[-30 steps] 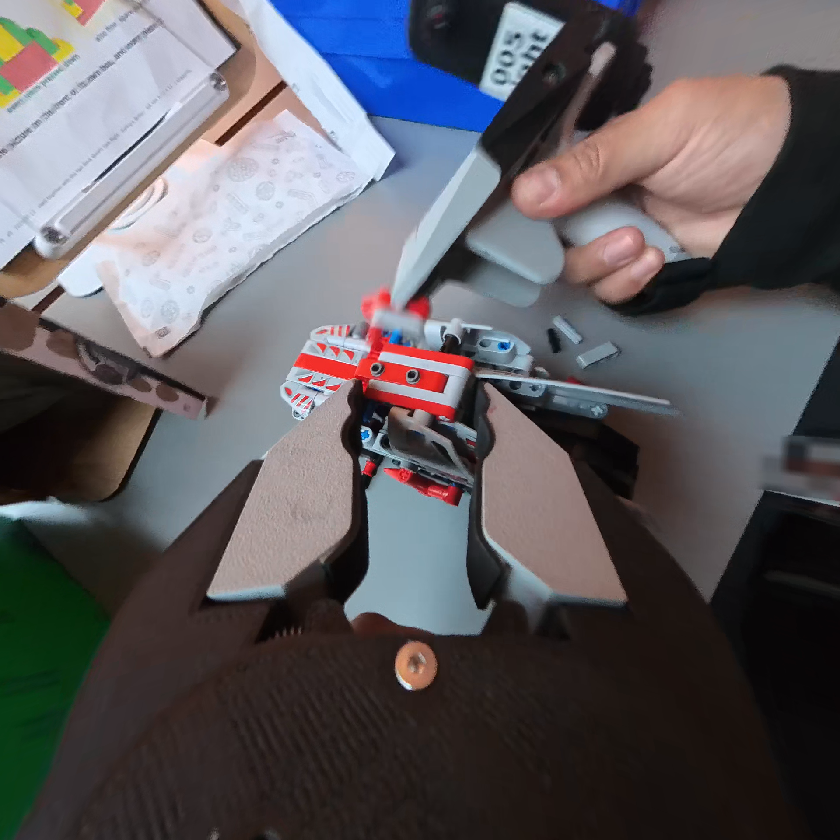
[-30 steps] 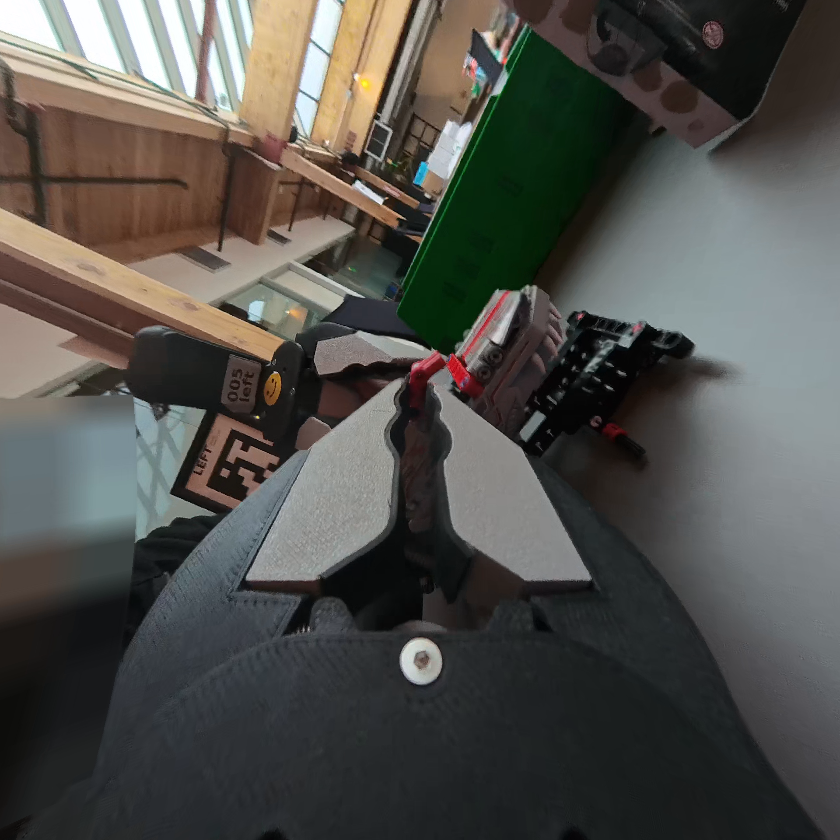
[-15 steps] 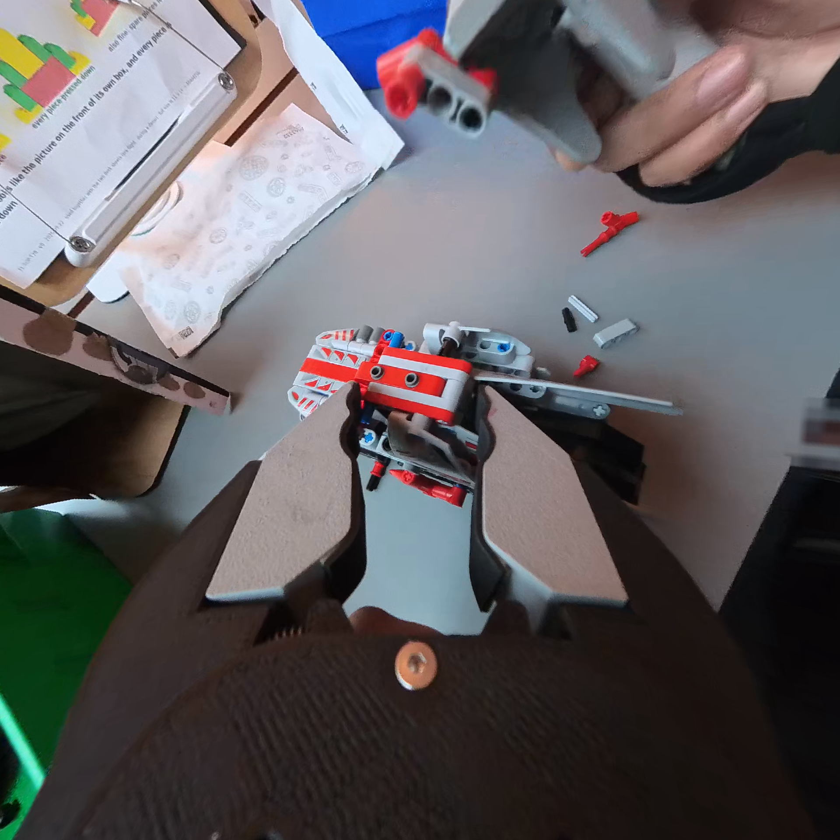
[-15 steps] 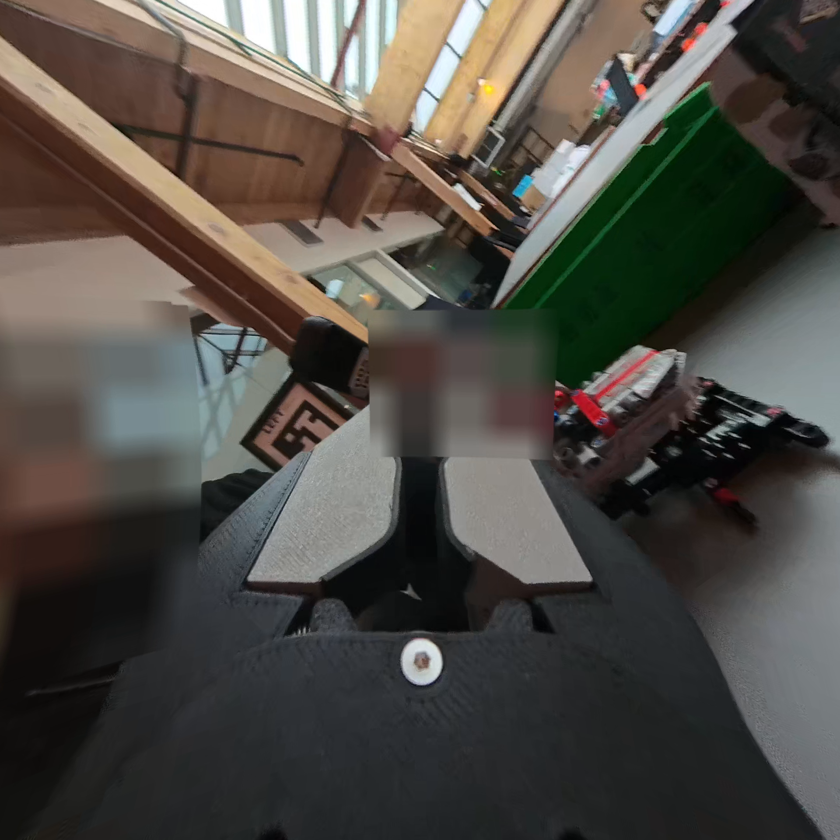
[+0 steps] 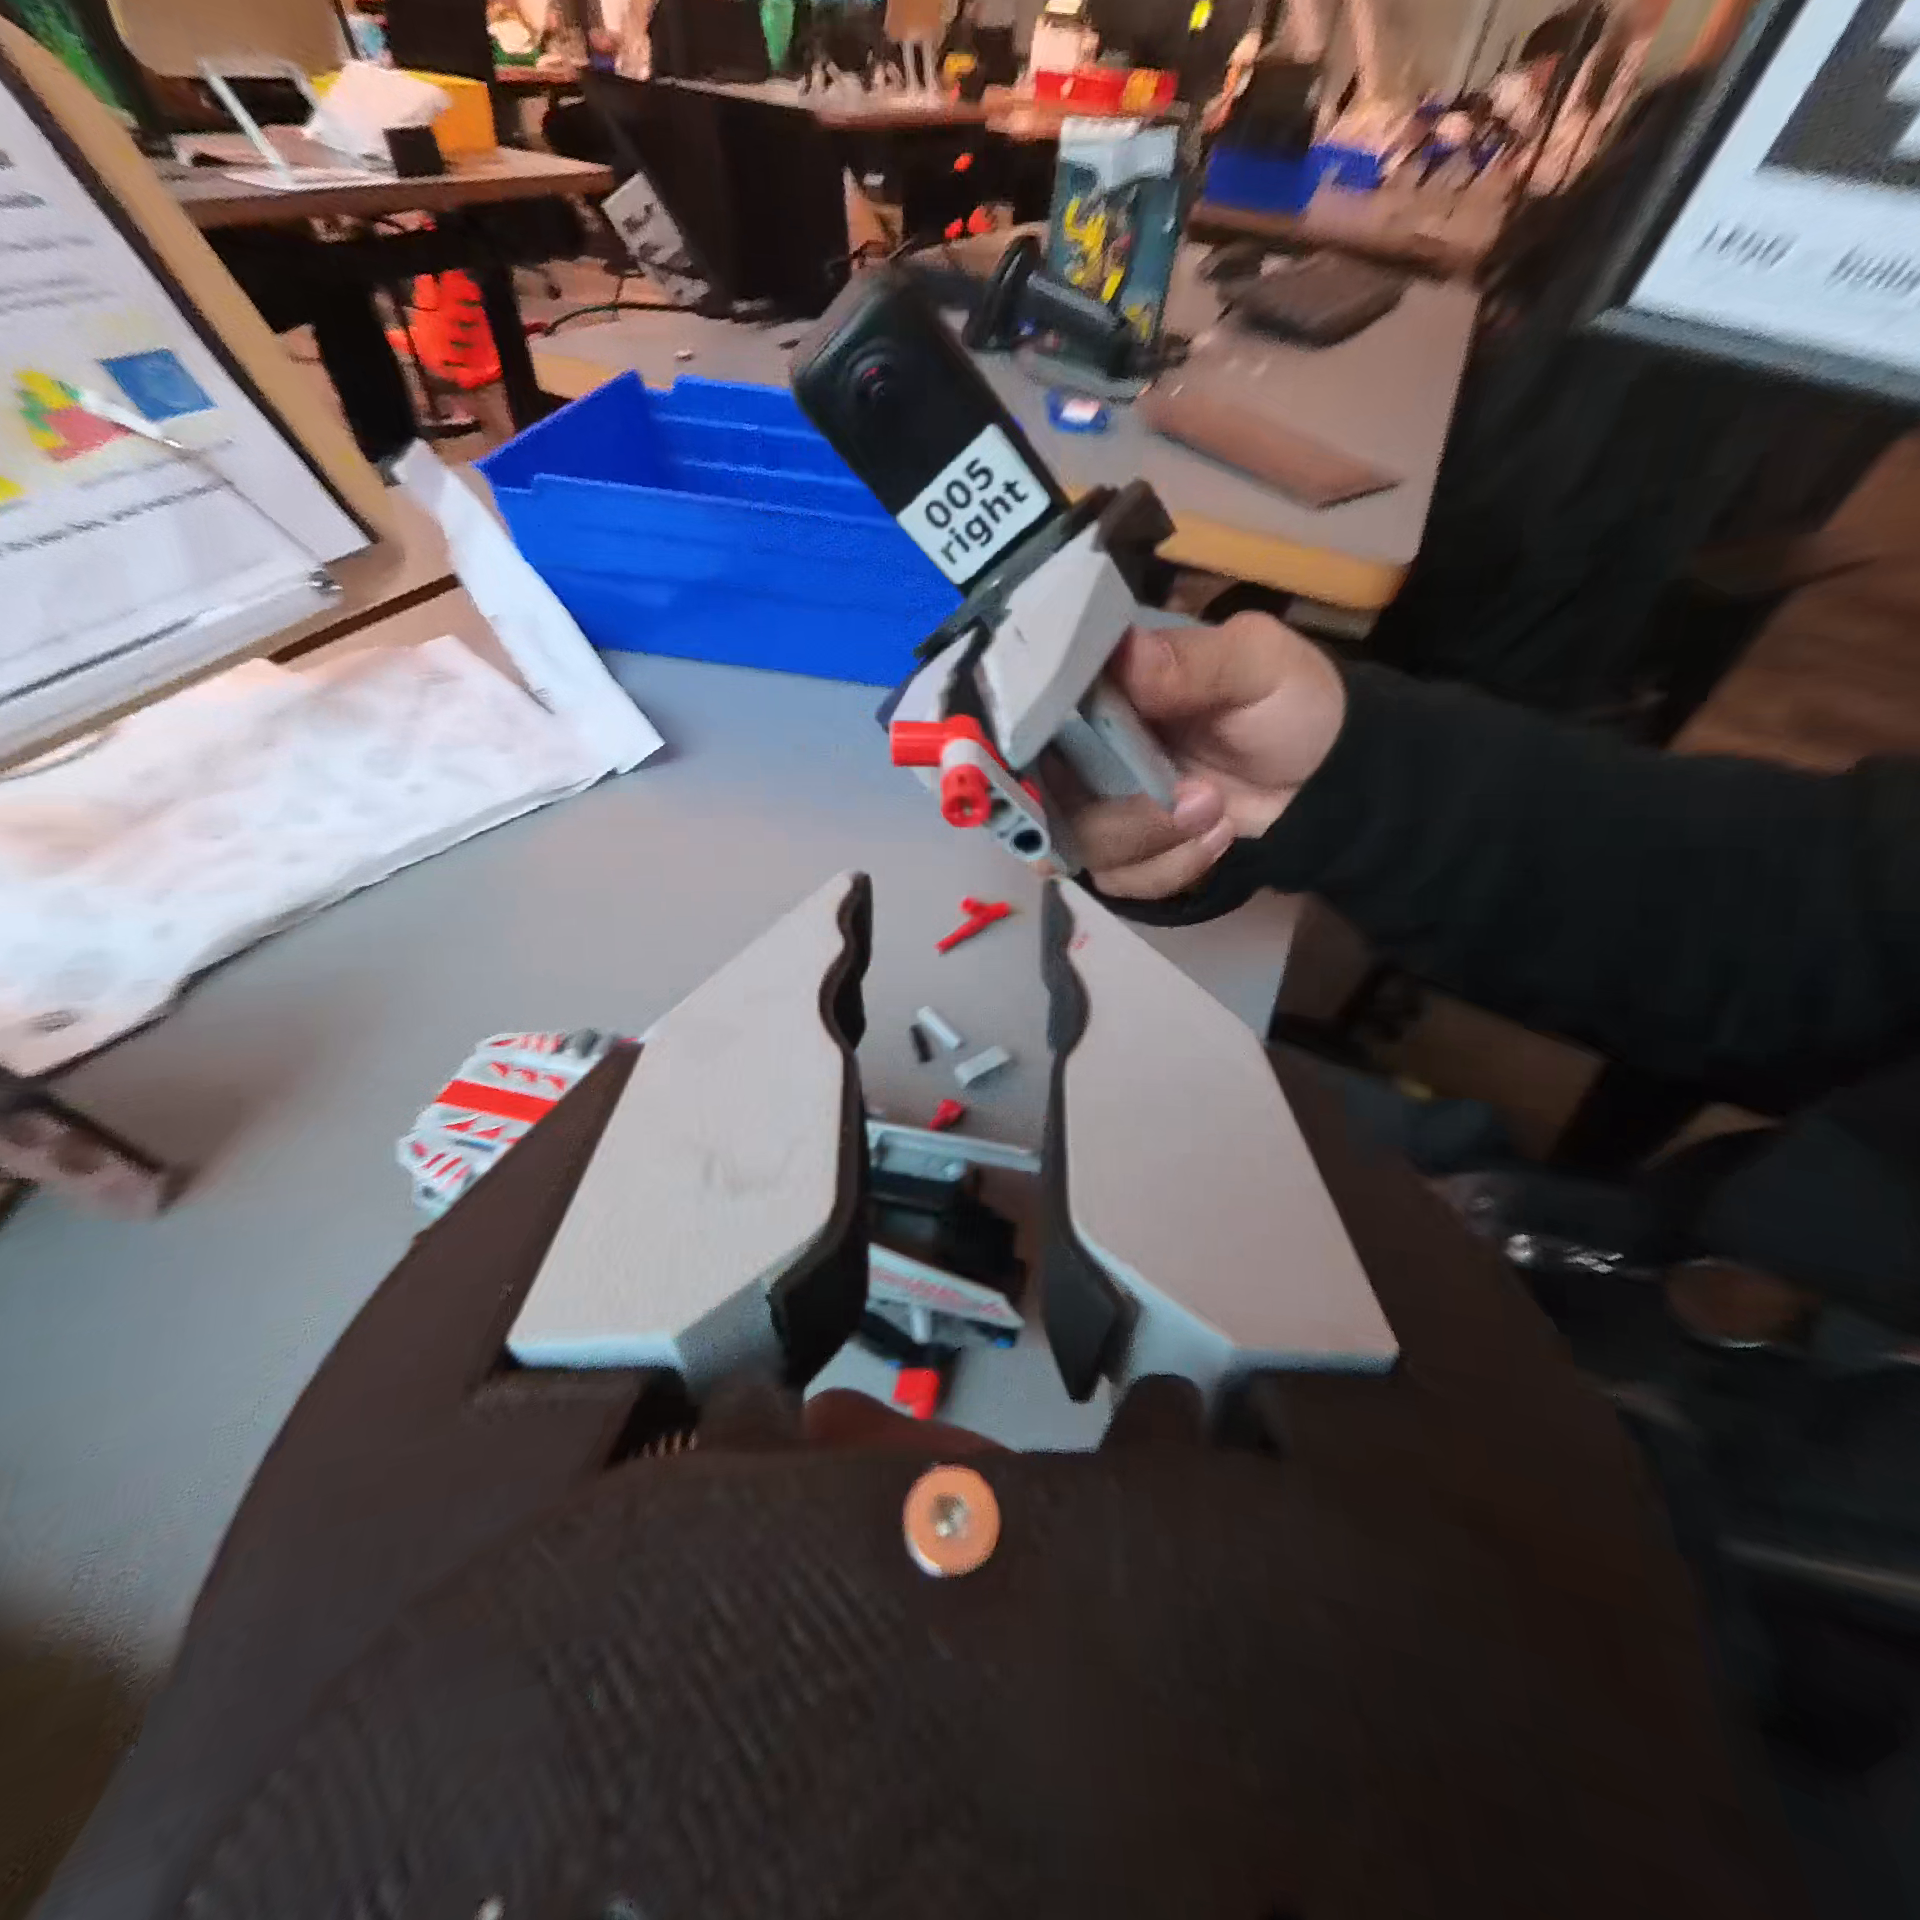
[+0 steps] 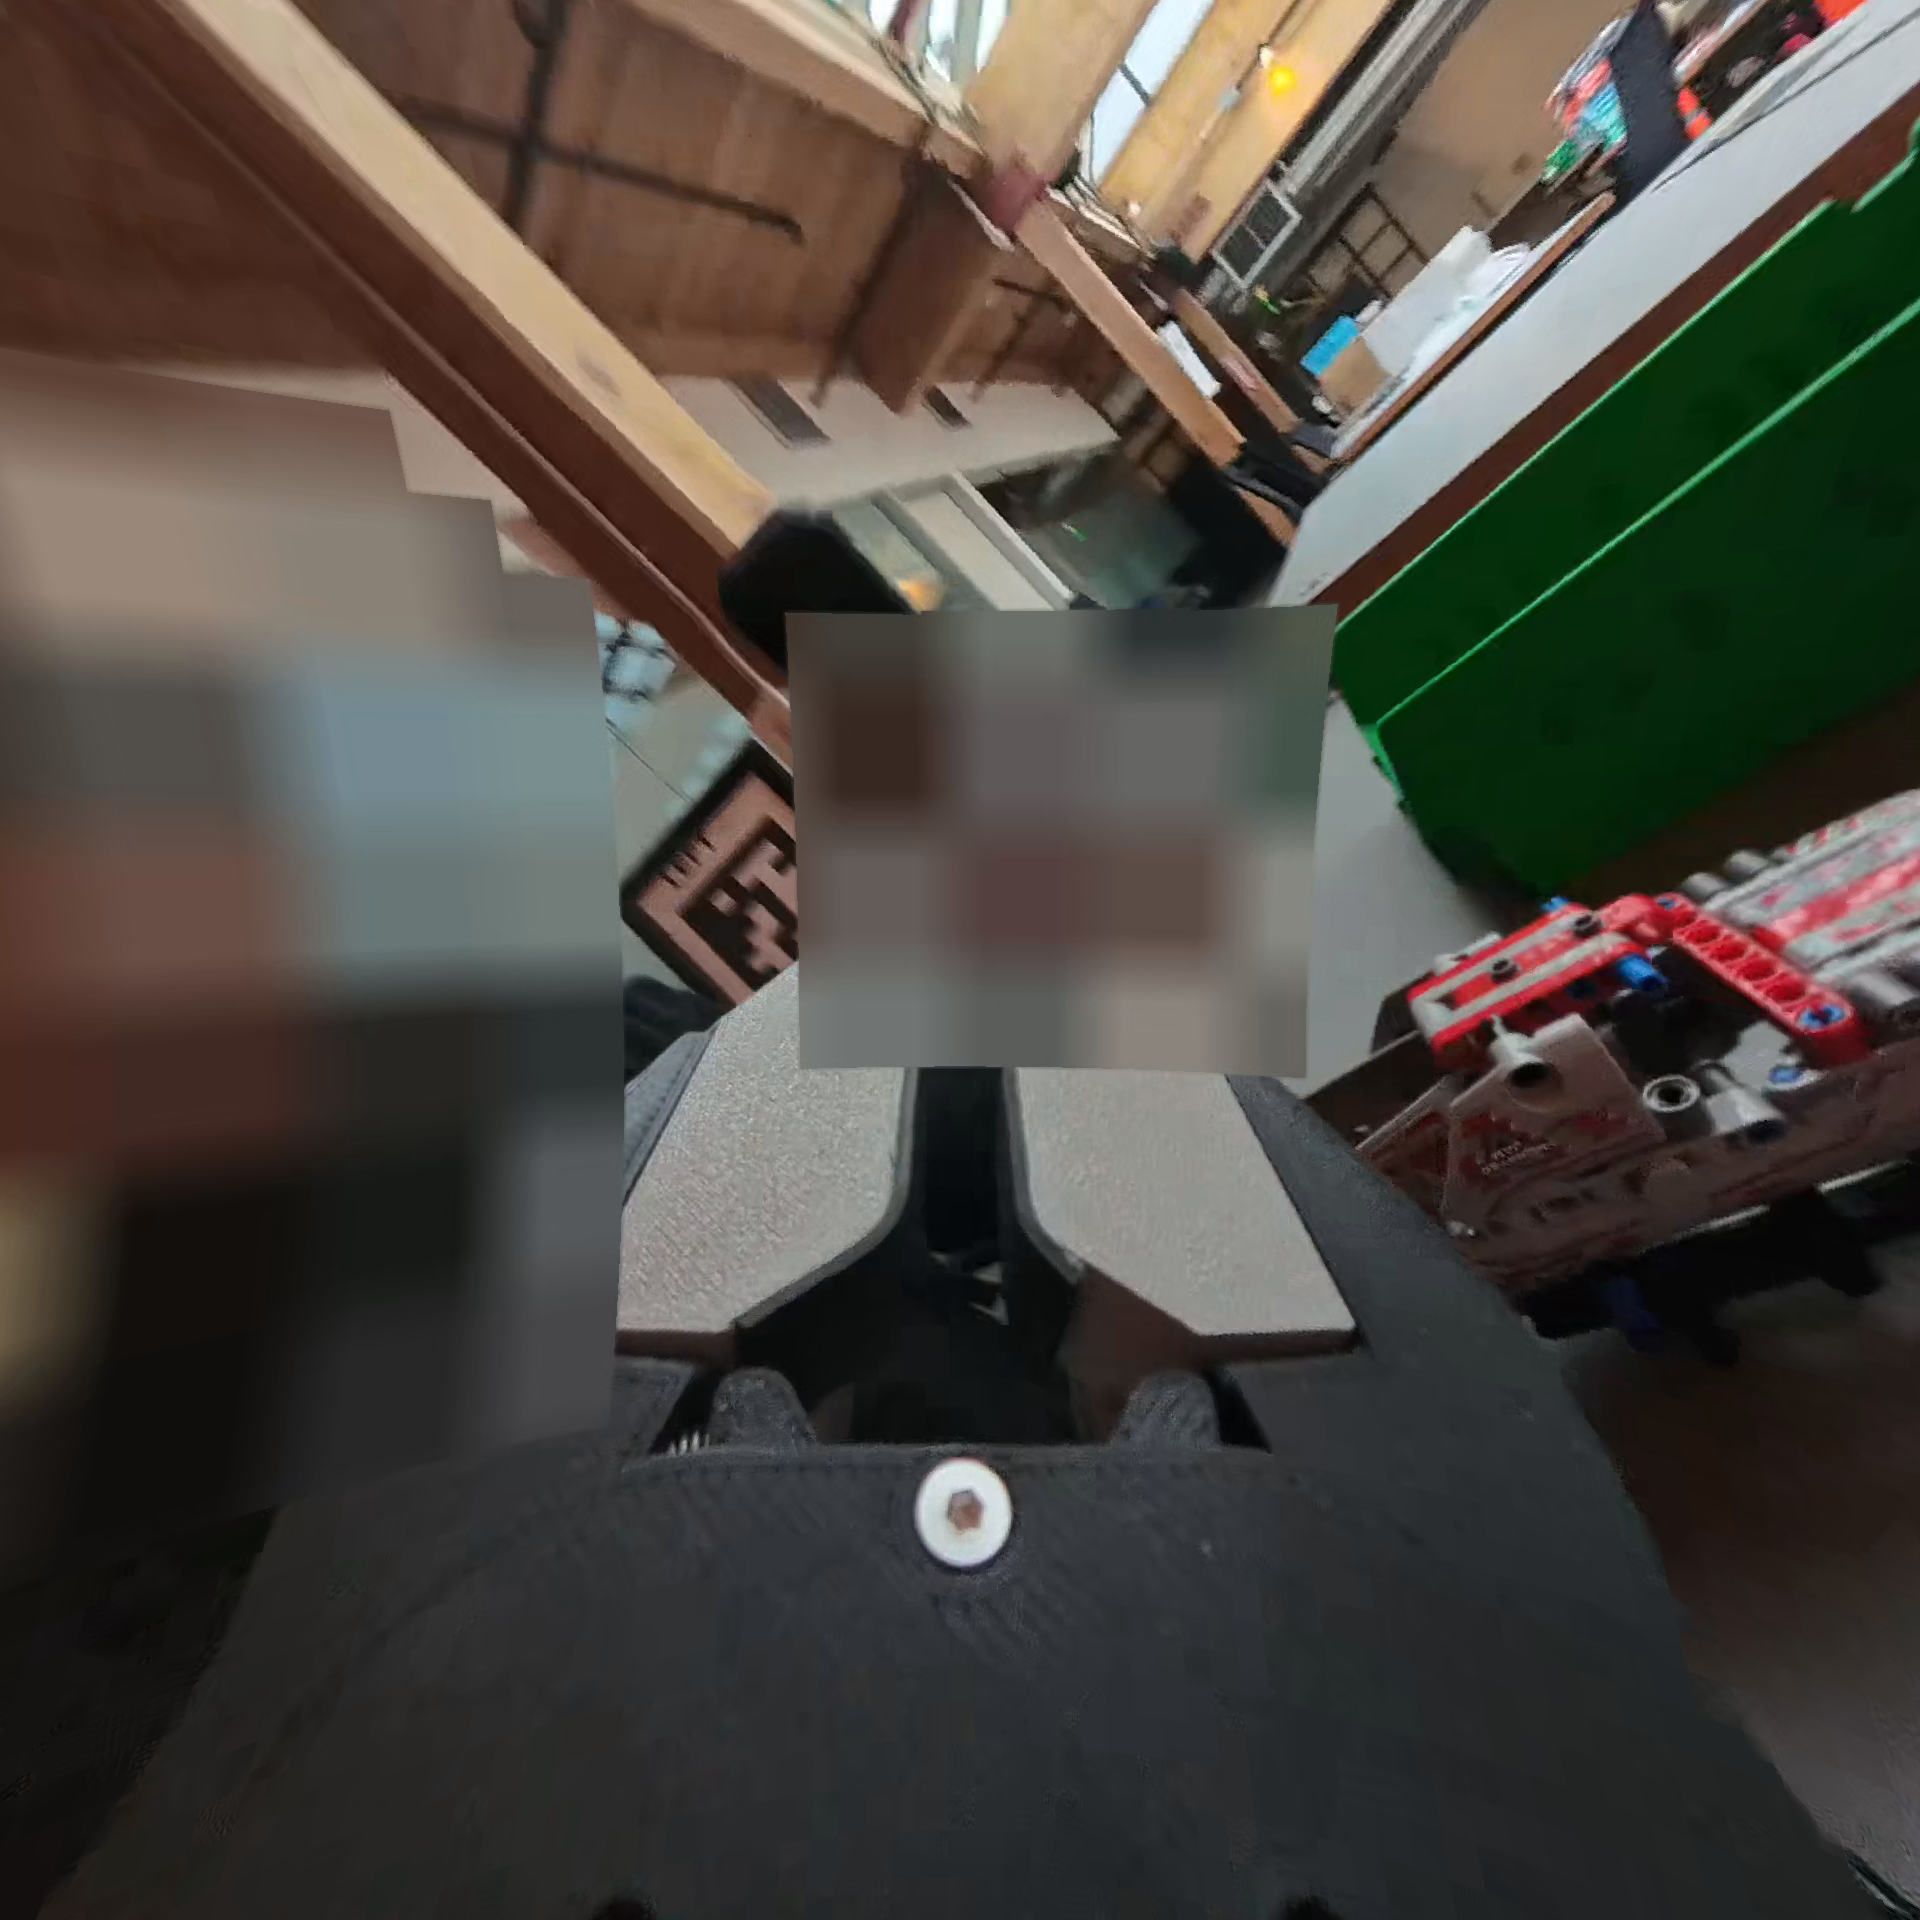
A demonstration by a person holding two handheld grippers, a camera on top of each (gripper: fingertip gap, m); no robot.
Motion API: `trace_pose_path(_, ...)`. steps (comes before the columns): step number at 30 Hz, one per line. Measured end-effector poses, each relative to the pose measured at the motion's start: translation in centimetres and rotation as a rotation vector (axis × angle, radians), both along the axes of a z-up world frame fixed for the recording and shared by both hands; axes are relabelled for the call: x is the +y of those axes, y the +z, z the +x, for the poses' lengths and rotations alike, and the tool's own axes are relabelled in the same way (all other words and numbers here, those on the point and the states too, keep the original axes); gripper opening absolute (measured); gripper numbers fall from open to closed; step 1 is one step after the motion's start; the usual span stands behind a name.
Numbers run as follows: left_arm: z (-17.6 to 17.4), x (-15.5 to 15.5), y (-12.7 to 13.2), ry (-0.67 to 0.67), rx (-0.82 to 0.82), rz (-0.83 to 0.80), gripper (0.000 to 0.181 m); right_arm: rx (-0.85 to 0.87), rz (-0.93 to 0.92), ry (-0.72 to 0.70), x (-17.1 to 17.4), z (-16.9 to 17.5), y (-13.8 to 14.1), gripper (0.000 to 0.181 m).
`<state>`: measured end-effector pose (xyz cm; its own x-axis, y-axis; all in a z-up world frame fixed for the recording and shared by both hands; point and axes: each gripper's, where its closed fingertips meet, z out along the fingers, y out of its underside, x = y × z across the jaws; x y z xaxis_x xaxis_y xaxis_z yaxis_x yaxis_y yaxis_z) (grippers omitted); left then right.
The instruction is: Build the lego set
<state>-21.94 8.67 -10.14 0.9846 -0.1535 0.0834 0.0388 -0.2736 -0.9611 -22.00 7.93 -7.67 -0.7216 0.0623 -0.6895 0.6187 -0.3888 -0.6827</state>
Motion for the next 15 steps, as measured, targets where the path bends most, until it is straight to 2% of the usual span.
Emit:
trace_pose_path(1,0.3,0.1,0.2,-0.018,-0.038,0.016,0.026,0.056,0.062,-0.032,-0.2,0.3,0.2,0.003)
trace_pose_path(4,1.4,0.2,0.7,-0.087,-0.113,0.056,0.007,0.224,0.239,-0.150,-0.1,0.9,0.4,0.004)
trace_pose_path(6,1.6,0.6,0.4,-0.071,-0.108,0.047,0.004,0.313,0.352,-0.223,0.3,0.9,0.1,0.003)
trace_pose_path(7,1.5,0.8,0.1,-0.061,-0.100,0.038,0.007,0.345,0.404,-0.257,0.5,0.8,-0.2,0.003)
trace_pose_path(8,1.9,0.9,0.1,-0.080,-0.105,0.041,0.025,0.368,0.459,-0.278,0.5,0.8,-0.6,0.003)
trace_pose_path(9,2.3,0.8,0.2,-0.106,-0.129,0.044,0.024,0.392,0.502,-0.286,0.4,0.9,-1.1,0.004)
trace_pose_path(11,2.4,0.8,0.3,-0.123,-0.152,0.055,0.015,0.445,0.513,-0.286,0.0,1.4,-1.2,0.004)
trace_pose_path(15,2.4,1.1,0.1,-0.122,-0.124,0.069,0.006,0.431,0.479,-0.283,0.2,1.4,-1.3,0.004)
